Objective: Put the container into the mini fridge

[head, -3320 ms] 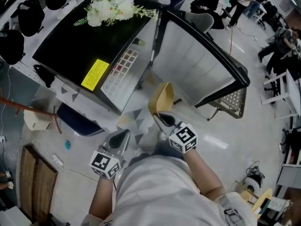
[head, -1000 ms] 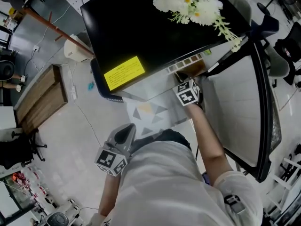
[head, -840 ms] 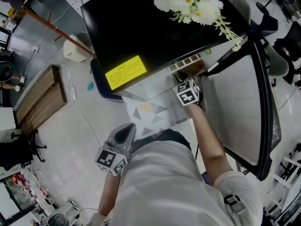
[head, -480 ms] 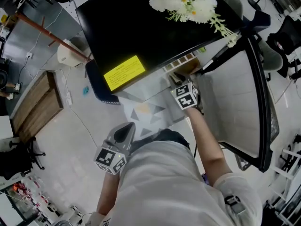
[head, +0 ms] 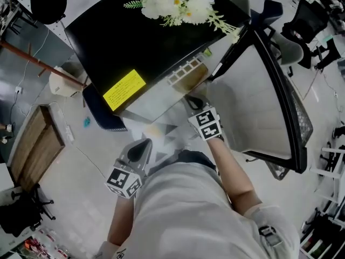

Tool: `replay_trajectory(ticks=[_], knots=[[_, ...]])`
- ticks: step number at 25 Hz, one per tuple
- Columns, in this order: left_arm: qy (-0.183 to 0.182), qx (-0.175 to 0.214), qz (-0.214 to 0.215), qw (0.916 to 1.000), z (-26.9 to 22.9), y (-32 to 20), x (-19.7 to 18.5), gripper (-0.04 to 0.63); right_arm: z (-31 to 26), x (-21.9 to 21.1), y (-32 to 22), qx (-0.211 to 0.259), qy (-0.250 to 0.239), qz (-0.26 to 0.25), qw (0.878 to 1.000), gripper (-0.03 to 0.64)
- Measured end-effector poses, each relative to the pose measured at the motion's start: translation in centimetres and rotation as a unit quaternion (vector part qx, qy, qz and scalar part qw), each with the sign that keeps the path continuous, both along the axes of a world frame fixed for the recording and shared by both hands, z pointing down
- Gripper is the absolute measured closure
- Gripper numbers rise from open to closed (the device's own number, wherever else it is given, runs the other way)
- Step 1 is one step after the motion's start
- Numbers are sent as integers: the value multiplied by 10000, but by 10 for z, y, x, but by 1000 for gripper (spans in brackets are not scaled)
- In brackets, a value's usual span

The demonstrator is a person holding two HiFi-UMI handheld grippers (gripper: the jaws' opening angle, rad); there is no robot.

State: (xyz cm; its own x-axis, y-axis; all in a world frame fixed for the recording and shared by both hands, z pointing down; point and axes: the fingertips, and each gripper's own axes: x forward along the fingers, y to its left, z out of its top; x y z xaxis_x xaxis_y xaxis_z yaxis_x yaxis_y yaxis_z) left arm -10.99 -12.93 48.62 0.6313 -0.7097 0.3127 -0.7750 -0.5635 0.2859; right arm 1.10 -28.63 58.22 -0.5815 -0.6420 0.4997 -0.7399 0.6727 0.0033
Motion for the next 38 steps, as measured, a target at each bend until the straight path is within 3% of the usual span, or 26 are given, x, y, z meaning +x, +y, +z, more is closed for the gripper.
replay_trajectory(ticks=[13,25,38], knots=[[207,223,850,9959,-6,-22,33,586,-76,41,74,224,-834,528,9949,614],[334,302,1535,9871,-10,-26,65,586,-117,67,136,417,-1242,919,9871,614],[406,433,1875,9805,-22,-21,78,586,-132,86,173,788,-1386,1244,9793,614]])
